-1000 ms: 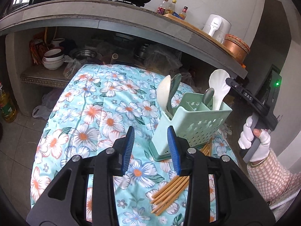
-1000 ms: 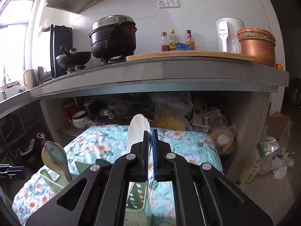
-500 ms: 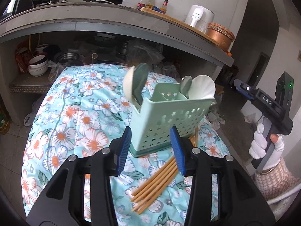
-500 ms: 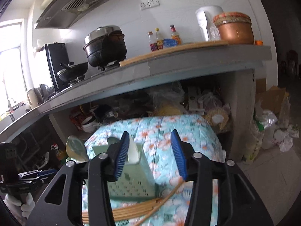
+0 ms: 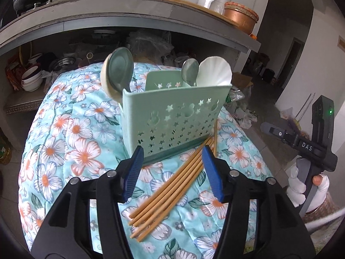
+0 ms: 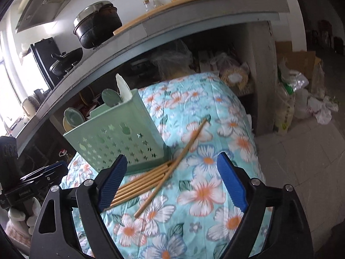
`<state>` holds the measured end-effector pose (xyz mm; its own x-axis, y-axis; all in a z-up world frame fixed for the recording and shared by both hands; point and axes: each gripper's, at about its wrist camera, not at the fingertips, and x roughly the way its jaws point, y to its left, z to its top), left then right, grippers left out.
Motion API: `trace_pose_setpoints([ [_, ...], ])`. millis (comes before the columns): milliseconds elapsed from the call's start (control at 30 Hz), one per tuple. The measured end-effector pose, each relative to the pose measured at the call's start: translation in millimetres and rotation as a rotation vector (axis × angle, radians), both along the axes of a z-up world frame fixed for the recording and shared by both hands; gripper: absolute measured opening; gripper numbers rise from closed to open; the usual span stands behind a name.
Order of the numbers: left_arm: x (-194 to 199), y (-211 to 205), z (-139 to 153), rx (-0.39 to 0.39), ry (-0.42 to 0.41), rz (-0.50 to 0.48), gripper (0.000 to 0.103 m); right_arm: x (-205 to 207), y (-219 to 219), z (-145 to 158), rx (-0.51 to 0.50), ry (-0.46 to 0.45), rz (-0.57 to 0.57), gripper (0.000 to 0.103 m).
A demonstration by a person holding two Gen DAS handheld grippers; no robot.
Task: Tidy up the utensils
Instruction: 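Move the right tool to the bamboo chopsticks and close on one chopstick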
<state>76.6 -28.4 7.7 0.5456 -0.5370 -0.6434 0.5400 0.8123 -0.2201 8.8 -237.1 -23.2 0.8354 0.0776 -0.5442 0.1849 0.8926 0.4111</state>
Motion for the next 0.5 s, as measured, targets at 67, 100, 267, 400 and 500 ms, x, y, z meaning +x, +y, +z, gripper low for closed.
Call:
trace_pose_setpoints([
  [67,1.3,-2.7,-3.6,0.017,0.007,0.008,0.057,1.1,-3.7,-5.4,0.04,0.01,0.004,0.083],
  [100,2.2,-4.6,-6.0,0.031,0.012,0.014,0.058,2.6,-6.1,-8.5,0.065,0.016,0.01,0.083],
  [267,6.9,-11.0,-15.7,0.092,0.023,0.036,0.063,9.5,-11.7,-19.7,0.147,0.047,0.036,0.083],
  [400,9.7,-14.0,-21.3,0.115,0.034,0.044,0.065,13.7,-12.6,-26.8,0.193,0.064,0.052,0.083],
  [500,11.6,-16.7,-25.6,0.135,0.041,0.047,0.066,16.1,-13.7,-30.3,0.209,0.077,0.056,0.083],
])
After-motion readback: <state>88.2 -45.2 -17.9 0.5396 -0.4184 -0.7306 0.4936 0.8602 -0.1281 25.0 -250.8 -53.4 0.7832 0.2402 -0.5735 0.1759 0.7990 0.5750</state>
